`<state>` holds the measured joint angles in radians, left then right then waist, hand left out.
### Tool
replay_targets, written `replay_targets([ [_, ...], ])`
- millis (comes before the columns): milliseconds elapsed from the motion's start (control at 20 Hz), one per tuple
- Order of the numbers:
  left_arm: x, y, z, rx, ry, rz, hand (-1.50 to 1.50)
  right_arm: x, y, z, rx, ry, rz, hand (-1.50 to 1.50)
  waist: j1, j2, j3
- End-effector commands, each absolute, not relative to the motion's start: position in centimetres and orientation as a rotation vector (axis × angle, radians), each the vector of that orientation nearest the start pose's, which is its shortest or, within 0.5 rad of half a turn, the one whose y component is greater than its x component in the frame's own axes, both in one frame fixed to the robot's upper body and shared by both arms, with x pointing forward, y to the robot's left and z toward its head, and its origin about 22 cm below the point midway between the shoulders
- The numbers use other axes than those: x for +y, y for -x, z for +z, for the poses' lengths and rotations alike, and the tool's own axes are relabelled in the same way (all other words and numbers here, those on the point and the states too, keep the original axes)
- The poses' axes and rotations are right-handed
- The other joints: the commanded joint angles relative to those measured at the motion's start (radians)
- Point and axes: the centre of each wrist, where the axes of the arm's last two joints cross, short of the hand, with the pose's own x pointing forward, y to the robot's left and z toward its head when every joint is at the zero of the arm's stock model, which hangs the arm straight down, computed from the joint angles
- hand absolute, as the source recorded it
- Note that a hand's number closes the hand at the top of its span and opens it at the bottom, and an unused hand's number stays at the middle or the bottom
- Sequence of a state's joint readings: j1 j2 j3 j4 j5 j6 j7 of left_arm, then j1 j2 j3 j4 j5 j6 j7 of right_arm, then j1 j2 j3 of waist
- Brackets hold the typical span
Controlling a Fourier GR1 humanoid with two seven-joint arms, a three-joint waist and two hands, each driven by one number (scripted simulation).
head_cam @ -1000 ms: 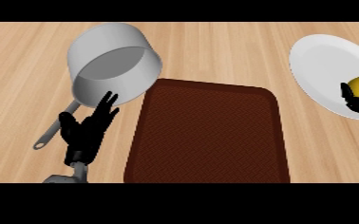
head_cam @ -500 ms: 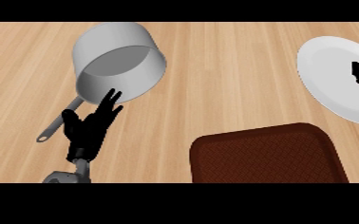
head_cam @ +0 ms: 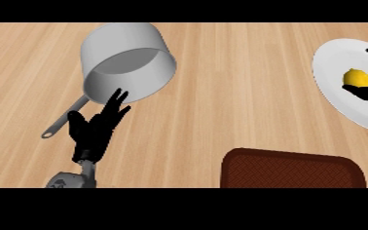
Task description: Pick the lemon from the tray and place it in the plate
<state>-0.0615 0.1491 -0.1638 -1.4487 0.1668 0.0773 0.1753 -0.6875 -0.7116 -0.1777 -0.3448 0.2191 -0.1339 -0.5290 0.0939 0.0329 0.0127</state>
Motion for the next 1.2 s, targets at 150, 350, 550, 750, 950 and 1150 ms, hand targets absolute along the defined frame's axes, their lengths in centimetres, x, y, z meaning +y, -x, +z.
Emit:
replay_targets([
  [150, 23.3, -24.6, -2.4, -1.225, 0.041, -0.068, 0.00, -46.9, -34.9, 5.6, -1.704, 0.666, 0.242, -1.50, -0.014, 0.002, -0.003],
  [350, 21.4, -24.8, -1.6, -1.220, 0.064, -0.065, 0.00, -46.9, -35.4, 6.1, -1.777, 0.608, 0.029, -1.50, -0.013, 0.001, -0.002],
  [550, 22.6, -25.3, -2.4, -1.232, 0.045, -0.061, 0.00, -50.3, -33.2, 7.4, -1.782, 0.580, -0.029, -1.50, -0.035, 0.005, -0.004],
  [750, 21.8, -23.7, -3.4, -1.214, 0.036, -0.032, 0.00, -53.5, -29.6, 6.8, -1.750, 0.424, -0.017, -1.50, -0.047, -0.001, -0.003],
  [950, 21.6, -23.7, -2.4, -1.214, 0.048, -0.052, 0.00, -55.3, -27.8, 7.7, -1.756, 0.318, 0.037, -1.50, -0.046, -0.007, -0.003],
  [1150, 22.8, -24.0, -2.5, -1.218, 0.038, -0.033, 0.00, -56.5, -25.5, 6.9, -1.743, 0.261, 0.116, -1.50, -0.052, -0.003, -0.001],
])
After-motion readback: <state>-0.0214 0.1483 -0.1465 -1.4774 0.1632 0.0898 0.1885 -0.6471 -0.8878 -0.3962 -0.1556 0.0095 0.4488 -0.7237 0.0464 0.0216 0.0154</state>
